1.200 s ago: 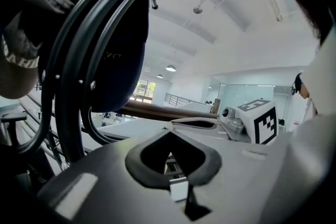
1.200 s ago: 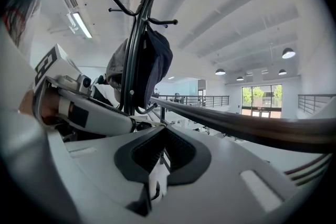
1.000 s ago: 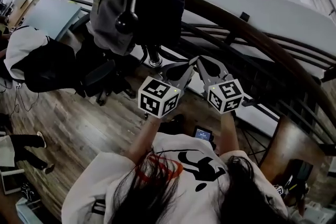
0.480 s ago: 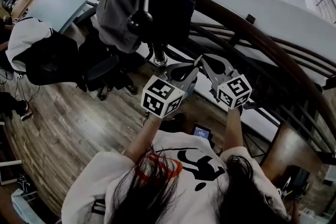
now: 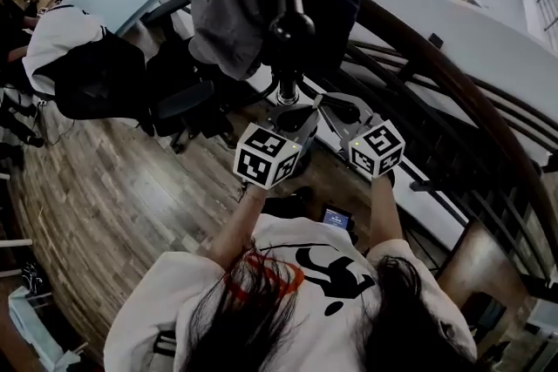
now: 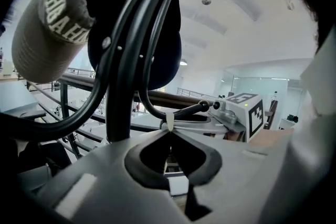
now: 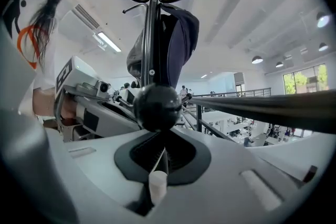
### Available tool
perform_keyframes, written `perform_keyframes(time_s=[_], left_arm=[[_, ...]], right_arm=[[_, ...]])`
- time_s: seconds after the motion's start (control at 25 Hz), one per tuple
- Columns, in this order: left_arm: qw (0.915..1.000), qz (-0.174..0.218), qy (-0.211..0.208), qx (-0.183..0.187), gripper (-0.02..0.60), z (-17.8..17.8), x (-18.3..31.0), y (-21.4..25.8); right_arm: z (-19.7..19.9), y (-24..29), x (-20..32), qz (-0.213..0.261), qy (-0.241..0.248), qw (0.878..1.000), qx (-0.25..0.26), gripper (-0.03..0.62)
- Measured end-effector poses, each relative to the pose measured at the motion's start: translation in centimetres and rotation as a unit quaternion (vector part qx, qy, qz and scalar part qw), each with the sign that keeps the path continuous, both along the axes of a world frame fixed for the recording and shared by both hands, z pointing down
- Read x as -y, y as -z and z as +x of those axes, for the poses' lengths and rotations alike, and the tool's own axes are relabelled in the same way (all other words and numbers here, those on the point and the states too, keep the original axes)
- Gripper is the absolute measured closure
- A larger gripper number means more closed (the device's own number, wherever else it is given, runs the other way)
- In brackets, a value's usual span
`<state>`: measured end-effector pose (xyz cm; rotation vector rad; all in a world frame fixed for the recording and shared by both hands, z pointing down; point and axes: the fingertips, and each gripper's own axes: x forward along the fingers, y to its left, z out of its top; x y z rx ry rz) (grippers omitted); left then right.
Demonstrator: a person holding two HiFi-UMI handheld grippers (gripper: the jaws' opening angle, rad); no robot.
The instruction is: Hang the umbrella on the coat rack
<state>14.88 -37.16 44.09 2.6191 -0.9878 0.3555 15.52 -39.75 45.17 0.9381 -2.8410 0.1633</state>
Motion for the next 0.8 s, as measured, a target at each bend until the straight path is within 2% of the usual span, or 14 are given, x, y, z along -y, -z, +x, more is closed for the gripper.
perform_keyframes(time_s=[0.16,0.32,0.48,0.56,0.8], left_arm=[[0.9999,0.008,0.007,-0.005,0.571,-0.3,-0.1,-0.2],[0.9999,0.011,0.009,-0.006,0.56,-0.2,-0.1,-0.7],[0.9996,0.013,0.01,-0.022,0.539,-0.9,-0.2,-0.2],[0.9994,0.01,0.011,-0.03,0.515,-1.4,-0.2,0.0],[0.9997,0.01,0.007,-0.021,0.515,-2.3,-1.0,-0.4]], right_arm=[[-0.8,-0.2,0.0,-0.014,0.002,0.999,0.04,0.563],[-0.4,-0.7,-0.3,-0.024,-0.014,0.998,0.051,0.555],[-0.1,-0.6,-0.7,-0.036,-0.022,0.998,0.055,0.511],[0.1,-0.6,-1.0,-0.042,-0.029,0.997,0.056,0.513],[1.6,-1.7,-2.3,-0.05,-0.052,0.997,0.025,0.514]])
